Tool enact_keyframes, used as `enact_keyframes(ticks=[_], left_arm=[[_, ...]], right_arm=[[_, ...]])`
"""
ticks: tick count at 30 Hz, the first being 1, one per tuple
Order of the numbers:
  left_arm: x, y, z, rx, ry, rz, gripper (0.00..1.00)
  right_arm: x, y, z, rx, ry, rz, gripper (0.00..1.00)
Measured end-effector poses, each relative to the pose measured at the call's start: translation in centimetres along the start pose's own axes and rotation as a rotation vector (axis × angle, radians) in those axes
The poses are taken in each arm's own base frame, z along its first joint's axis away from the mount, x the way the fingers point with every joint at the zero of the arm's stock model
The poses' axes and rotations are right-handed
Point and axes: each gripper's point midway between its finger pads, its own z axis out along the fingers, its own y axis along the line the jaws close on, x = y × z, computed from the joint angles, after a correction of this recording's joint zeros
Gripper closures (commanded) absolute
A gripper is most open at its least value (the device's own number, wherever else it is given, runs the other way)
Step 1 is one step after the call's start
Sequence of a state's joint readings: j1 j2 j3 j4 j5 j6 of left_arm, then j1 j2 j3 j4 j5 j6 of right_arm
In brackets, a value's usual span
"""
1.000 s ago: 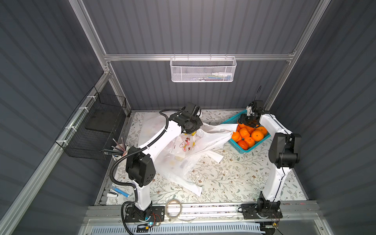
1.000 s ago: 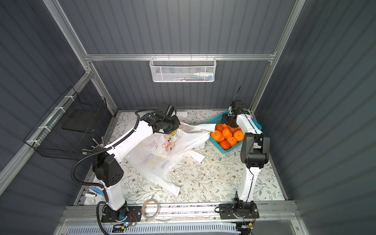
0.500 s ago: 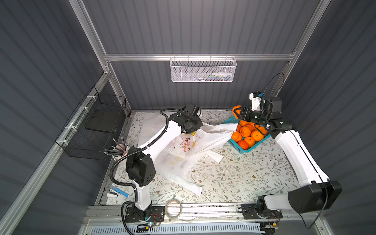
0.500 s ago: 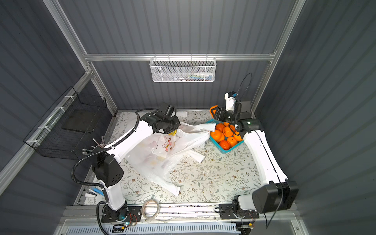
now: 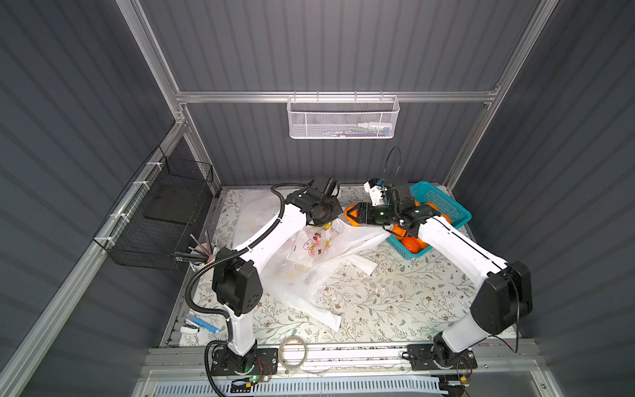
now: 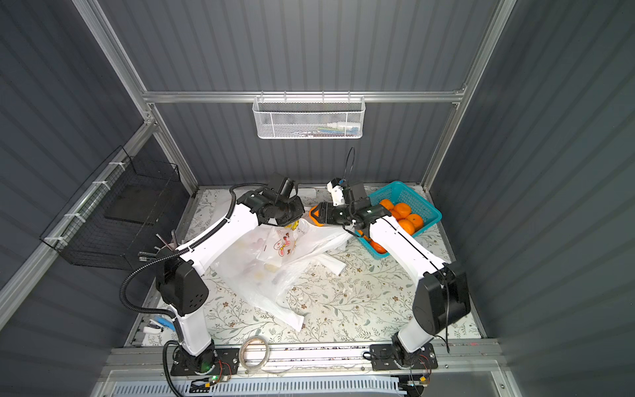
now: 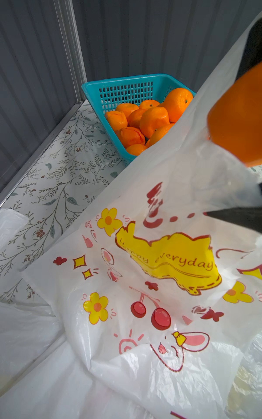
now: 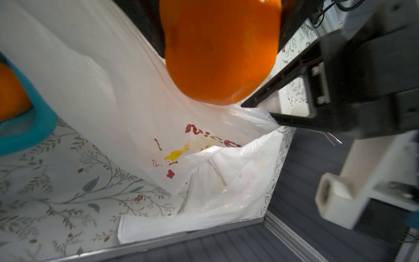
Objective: Place the oranges into plastic bags & tie knots
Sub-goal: Place the orange in the plastic bag.
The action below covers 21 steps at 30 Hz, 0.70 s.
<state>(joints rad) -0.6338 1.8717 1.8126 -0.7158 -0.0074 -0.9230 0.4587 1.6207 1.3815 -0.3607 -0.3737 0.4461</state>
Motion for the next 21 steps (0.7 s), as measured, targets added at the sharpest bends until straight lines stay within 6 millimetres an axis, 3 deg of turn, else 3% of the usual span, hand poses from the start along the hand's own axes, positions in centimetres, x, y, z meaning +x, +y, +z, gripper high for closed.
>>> enact_keyframes(ticks=[3,11,16,21], left_arm=[[0.0,0.0,0.0,0.000,0.000,0.000,0.97],[0.0,-0.1,-0.4,0.005,-0.004,0.000,0.96],[0.0,-0.1,-0.4,0.005,-0.004,0.001,0.96],[0.0,-0.2,-0.4,0.009,0.001,0.001,0.96]], right_arm=[[1.0,-0.6,1.6,0.014,0.034,0.017,0.41],[2.3,-2.6,4.3,0.060,0.089,0.054,0.19],[1.0,-1.4,2.2,0.053,0.041,0.033,0.16],[-1.2,1.4,-2.1,0.011,-0.057,-0.008,0.16]])
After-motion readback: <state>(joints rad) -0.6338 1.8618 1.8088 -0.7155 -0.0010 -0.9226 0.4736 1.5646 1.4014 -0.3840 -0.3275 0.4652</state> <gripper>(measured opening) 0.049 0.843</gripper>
